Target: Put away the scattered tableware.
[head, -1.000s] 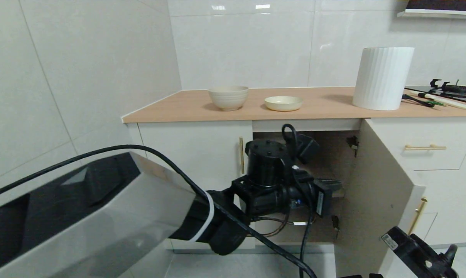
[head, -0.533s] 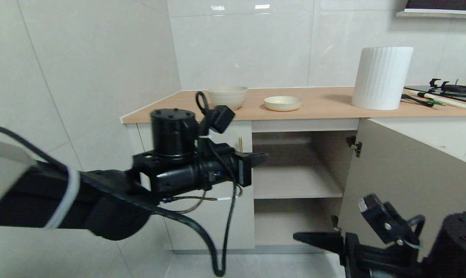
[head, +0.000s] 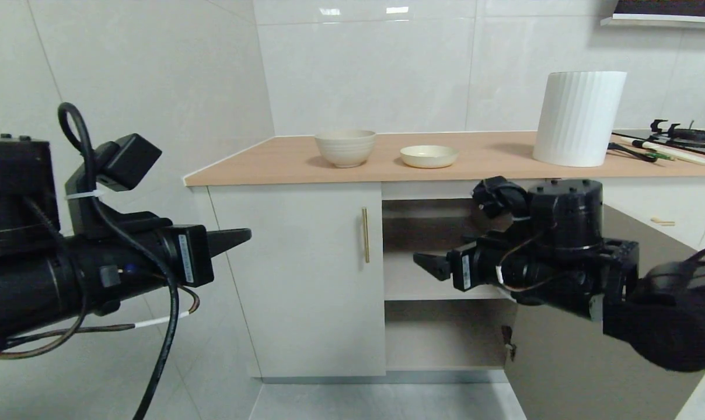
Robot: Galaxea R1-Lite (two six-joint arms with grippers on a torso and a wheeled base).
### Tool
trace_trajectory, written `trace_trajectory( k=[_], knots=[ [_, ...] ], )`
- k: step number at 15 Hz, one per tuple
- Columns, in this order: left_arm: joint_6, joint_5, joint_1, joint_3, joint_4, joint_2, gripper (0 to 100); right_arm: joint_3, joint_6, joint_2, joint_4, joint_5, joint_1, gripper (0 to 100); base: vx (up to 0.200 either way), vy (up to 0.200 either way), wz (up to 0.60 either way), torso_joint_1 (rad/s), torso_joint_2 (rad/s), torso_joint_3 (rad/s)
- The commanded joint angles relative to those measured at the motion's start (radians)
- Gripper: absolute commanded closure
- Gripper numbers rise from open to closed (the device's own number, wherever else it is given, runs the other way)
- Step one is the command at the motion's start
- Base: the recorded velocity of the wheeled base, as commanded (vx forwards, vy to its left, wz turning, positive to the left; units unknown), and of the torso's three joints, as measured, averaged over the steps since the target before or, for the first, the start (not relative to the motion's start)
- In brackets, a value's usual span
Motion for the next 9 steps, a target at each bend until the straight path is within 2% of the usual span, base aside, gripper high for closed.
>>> trace_trajectory(
  k=[1, 2, 3, 4, 7, 9],
  knots=[
    [-0.001, 0.001, 0.005, 0.020, -0.002, -0.055, 100, -0.102, -0.007, -0.107, 0.155, -0.059, -0.024, 0, 0.000, 0.000, 0.00, 0.000, 0.00, 0.000],
    [-0.001, 0.000, 0.005, 0.017, -0.002, -0.057, 100, -0.092, 0.000, -0.133, 0.205, -0.064, -0.021, 0, 0.000, 0.000, 0.00, 0.000, 0.00, 0.000],
    [-0.002, -0.002, 0.005, 0.014, -0.003, -0.054, 0, -0.088, 0.001, -0.169, 0.238, -0.065, -0.016, 0, 0.000, 0.000, 0.00, 0.000, 0.00, 0.000],
    [-0.004, -0.002, 0.005, 0.014, -0.005, -0.055, 0, -0.081, 0.015, -0.195, 0.261, -0.065, -0.016, 0, 0.000, 0.000, 0.00, 0.000, 0.00, 0.000],
    [-0.068, -0.006, 0.025, 0.003, -0.082, -0.066, 0, -0.134, 0.105, -0.284, 0.419, -0.059, -0.016, 0, 0.000, 0.000, 0.00, 0.000, 0.00, 0.000],
    [-0.079, -0.006, 0.039, 0.008, -0.114, -0.080, 0, -0.184, 0.153, -0.294, 0.524, -0.030, -0.016, 0, 0.000, 0.000, 0.00, 0.000, 0.00, 0.000]
  ],
)
